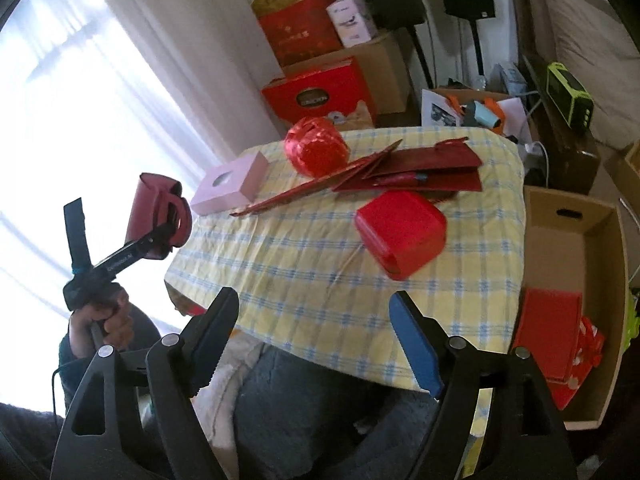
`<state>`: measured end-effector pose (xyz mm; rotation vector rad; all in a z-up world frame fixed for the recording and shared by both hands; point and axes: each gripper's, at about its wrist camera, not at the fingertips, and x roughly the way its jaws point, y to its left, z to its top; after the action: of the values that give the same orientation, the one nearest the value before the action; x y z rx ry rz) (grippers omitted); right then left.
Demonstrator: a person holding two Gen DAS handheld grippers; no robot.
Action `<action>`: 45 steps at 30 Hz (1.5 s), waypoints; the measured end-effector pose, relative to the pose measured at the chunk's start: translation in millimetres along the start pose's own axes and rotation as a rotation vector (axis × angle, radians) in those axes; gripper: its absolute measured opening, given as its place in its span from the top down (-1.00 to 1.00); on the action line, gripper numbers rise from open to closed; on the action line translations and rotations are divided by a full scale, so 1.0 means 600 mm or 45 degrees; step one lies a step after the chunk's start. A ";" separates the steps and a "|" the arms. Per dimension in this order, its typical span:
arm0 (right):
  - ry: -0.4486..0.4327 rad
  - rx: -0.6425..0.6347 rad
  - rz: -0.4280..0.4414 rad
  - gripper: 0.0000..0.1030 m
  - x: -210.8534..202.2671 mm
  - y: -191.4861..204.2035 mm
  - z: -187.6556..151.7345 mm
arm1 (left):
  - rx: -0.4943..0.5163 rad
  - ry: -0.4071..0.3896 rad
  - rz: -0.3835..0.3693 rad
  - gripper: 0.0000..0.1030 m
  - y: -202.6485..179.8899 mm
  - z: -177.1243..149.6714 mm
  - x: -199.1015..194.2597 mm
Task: Organize objects
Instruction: 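Lift the dark red bag with the left tool while the right tool moves toward the red raffia ball, then grasp the red raffia ball with the right tool while the left tool holds the dark red bag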
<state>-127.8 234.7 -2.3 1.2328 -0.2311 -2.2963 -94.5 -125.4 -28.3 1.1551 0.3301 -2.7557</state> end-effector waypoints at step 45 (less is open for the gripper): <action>0.269 -0.618 -0.559 -0.98 0.478 0.108 0.290 | 0.007 -0.114 0.150 -0.73 0.101 -0.026 0.022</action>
<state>-375.8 14.8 -86.7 1.3368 0.6964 -2.3381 -80.4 -180.9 -57.1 1.0144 0.2363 -2.6967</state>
